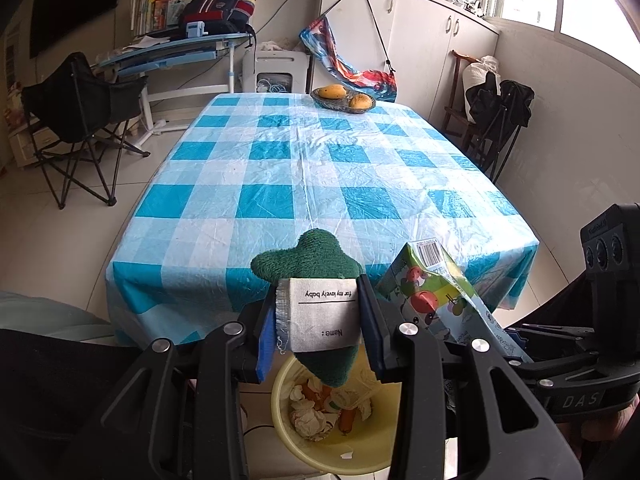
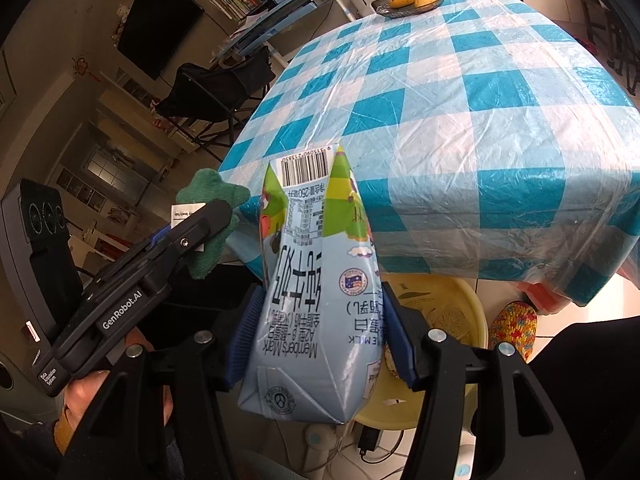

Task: Collect trash

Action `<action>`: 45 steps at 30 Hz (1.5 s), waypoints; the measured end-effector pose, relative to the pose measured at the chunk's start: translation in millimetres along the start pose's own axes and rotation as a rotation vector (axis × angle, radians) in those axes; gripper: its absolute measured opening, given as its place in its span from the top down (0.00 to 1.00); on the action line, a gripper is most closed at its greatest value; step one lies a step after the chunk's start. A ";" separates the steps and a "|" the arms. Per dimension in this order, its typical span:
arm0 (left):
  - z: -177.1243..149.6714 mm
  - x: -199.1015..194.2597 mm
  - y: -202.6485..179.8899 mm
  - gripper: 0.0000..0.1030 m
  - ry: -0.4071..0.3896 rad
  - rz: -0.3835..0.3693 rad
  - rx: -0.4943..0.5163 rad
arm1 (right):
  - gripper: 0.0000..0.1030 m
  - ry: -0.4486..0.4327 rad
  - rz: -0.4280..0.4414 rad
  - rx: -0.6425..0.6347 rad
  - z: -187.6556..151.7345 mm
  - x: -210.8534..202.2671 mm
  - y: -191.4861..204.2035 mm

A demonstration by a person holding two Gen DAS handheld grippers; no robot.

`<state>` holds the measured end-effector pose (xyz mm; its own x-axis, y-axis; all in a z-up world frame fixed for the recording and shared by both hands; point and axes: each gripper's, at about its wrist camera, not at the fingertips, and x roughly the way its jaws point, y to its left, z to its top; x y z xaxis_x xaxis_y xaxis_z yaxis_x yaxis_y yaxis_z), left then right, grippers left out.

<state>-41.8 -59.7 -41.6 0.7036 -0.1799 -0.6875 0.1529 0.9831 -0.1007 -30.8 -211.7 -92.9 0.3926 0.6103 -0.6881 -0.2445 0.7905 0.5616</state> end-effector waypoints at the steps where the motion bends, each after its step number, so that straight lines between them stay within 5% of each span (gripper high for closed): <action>1: -1.6 -0.2 -1.4 0.67 0.004 -0.002 0.004 | 0.45 0.005 -0.003 0.001 -1.3 0.4 -0.3; 11: -13.0 -3.3 -15.2 0.66 0.031 -0.011 0.045 | 0.45 0.023 -0.051 0.007 -6.1 -0.3 -1.2; 14: -17.4 4.0 -18.1 0.60 0.084 -0.007 0.060 | 0.44 0.024 -0.078 0.021 -7.3 -1.0 -4.1; 18: -21.7 10.3 -20.6 0.36 0.125 0.018 0.072 | 0.37 -0.003 -0.094 0.054 -5.7 -5.9 -10.1; 24: -16.3 5.5 -12.8 0.19 0.070 0.067 0.040 | 0.31 -0.054 -0.141 0.077 -2.3 -7.7 -16.2; 45: 22.1 -38.7 30.9 0.07 -0.251 0.244 -0.128 | 0.07 -0.471 -0.586 -0.214 20.9 -39.4 34.9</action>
<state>-49.0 -23.1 -2.2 0.8594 0.0732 -0.5060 -0.1173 0.9915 -0.0558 -36.2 -209.2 -36.6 0.8339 0.0415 -0.5503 -0.0276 0.9991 0.0335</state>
